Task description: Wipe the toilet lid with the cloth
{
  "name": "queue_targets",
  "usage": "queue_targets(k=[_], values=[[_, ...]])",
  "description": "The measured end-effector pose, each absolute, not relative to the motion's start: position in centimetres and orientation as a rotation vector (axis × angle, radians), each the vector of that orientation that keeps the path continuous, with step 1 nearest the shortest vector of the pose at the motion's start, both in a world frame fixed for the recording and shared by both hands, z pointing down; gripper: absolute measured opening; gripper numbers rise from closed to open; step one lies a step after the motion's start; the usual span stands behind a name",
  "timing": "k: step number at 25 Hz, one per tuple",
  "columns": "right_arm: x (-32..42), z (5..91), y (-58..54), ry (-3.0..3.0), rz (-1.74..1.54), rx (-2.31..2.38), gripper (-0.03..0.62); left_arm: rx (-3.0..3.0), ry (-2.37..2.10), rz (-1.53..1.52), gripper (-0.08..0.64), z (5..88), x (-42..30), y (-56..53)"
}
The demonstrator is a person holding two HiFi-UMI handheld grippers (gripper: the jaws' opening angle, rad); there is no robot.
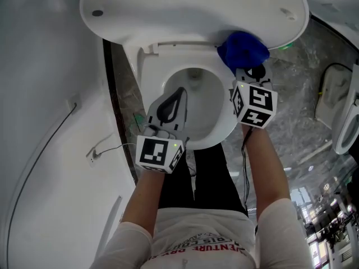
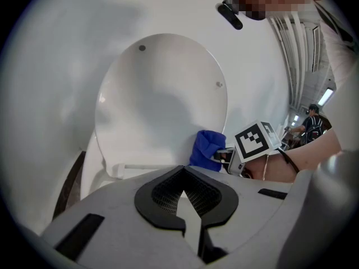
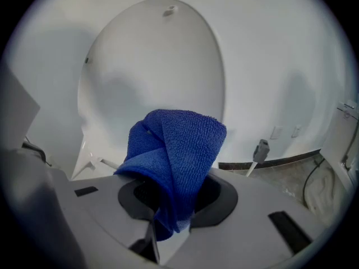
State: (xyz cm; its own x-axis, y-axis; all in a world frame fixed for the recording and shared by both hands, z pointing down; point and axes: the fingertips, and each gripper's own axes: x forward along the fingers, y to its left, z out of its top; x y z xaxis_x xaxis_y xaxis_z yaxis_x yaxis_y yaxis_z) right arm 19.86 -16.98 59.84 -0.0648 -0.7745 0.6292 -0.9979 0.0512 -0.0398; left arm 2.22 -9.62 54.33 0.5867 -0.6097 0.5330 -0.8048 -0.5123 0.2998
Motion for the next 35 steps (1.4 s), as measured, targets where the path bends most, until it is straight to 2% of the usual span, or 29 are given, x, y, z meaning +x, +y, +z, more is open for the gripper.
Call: queue_targets(k=[11, 17, 25, 30, 35], values=[[27.4, 57.2, -12.1, -1.775, 0.701, 1.904, 0.087, 2.323, -1.089, 0.48, 0.006, 52.0, 7.2, -8.3], [26.0, 52.1, -10.4, -1.842, 0.751, 1.908, 0.087, 2.374, -1.101, 0.477, 0.006, 47.6, 7.3, -9.4], [17.8, 37.5, -12.7, -2.119, 0.781, 1.834, 0.087, 2.492, -1.266, 0.303, 0.006, 32.2, 5.0, -17.0], [17.6, 25.4, -18.6, -2.266, 0.566, 1.908, 0.087, 2.522, -1.399, 0.177, 0.006, 23.7, 2.9, -21.1], [18.7, 17.0, -22.8, -2.302, 0.328, 2.022, 0.087, 2.554, -1.423, 0.133, 0.006, 18.8, 1.3, -24.8]])
